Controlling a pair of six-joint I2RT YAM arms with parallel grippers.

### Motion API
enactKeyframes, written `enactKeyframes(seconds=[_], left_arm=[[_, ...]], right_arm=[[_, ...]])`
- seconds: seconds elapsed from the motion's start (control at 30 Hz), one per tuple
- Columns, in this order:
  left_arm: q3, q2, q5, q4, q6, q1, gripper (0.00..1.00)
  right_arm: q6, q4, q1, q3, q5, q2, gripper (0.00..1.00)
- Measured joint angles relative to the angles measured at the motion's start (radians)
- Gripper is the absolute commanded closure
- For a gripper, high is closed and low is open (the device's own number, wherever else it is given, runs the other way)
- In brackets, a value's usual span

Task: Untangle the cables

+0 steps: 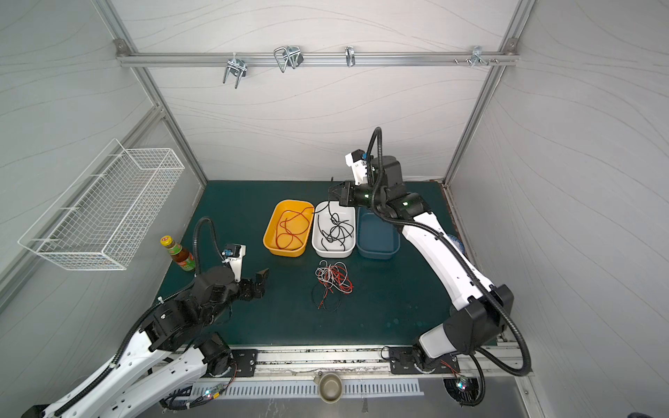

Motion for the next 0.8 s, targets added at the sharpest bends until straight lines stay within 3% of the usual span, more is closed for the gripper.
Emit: enactKeyframes(seconds=[0.37, 0.8], left_arm=[[-0.015, -0.005, -0.001, 0.018, 0.008, -0.001, 0.00], [-0.023, 0.005, -0.003, 0.027, 0.014, -0.001, 0.00]], right_arm=[[-0.046, 0.037, -0.003, 0.021, 0.009, 0.158, 1.00], [0.000, 0.174, -0.086, -0.121, -0.029, 0.233, 1.00]])
